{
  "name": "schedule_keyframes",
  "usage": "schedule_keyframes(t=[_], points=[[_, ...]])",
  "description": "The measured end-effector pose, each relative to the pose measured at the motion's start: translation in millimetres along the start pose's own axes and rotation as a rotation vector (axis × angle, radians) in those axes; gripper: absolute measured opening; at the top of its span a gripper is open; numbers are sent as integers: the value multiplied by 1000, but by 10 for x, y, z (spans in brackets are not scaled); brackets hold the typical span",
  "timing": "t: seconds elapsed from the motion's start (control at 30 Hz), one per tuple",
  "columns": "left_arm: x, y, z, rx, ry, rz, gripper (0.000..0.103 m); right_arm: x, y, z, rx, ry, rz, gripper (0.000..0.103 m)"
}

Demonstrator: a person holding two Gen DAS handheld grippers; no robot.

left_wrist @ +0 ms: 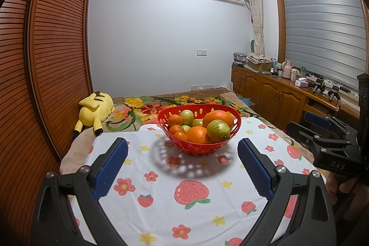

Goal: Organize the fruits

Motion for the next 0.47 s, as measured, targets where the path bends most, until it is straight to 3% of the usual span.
schedule_keyframes(t=[0.47], points=[[6, -3, 14, -1, 0, 0, 97, 9, 14, -1, 2, -2, -1, 88]])
Point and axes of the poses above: each gripper's, at about its wrist camera, not at the fingertips, and z roughly against the way its jaws point, x to its right, y to its top, the point moved 8 cm from there along -z, roughly the way its jaws point, and after that the axes turned 11 degrees about z, right-handed, at the moved point
